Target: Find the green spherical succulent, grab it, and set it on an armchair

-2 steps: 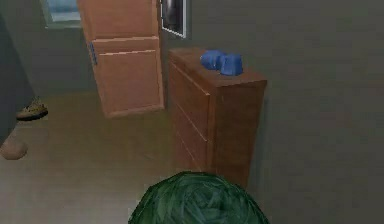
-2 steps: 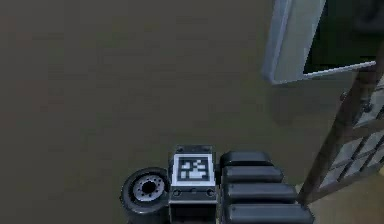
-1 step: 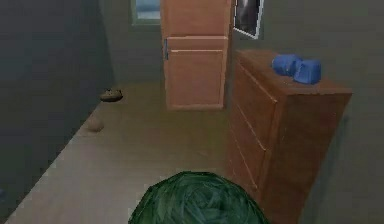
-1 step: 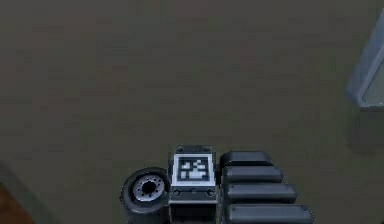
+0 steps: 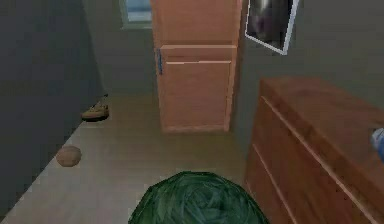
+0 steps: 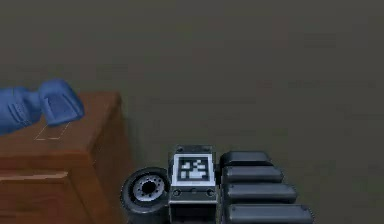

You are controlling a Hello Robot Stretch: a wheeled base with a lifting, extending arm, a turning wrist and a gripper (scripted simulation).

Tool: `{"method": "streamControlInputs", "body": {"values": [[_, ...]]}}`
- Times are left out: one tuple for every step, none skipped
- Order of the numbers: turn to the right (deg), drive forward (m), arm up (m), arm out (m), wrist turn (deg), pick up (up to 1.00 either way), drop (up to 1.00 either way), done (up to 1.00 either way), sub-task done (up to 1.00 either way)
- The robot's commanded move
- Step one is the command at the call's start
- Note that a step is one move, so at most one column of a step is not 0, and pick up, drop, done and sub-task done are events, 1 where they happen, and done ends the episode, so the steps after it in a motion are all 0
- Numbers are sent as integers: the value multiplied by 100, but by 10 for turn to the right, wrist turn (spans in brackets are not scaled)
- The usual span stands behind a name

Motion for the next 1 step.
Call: {"method": "streamControlInputs", "body": {"values": [[-450, 0, 0, 0, 0, 0, 0, 0, 0]]}}
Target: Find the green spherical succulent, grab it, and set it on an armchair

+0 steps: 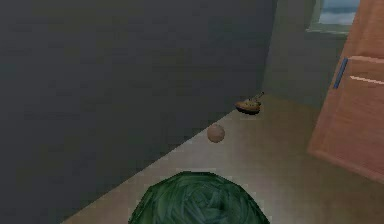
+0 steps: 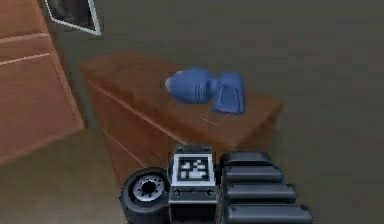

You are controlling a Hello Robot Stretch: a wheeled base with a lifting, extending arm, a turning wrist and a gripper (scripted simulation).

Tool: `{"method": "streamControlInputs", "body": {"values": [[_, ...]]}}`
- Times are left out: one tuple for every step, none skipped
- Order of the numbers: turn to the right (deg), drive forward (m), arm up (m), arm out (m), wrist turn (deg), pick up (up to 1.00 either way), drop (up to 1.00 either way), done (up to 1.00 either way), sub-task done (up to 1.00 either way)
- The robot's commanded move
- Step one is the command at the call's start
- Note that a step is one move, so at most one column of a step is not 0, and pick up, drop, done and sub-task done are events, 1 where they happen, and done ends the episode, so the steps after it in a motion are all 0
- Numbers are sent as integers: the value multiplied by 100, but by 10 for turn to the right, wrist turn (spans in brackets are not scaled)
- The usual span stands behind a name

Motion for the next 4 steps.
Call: {"method": "streamControlInputs", "body": {"values": [[-180, 0, 0, 0, 0, 0, 0, 0, 0], [0, 60, 0, 0, 0, 0, 0, 0, 0], [-180, 0, 0, 0, 0, 0, 0, 0, 0], [-30, 0, 0, 0, 0, 0, 0, 0, 0]]}}
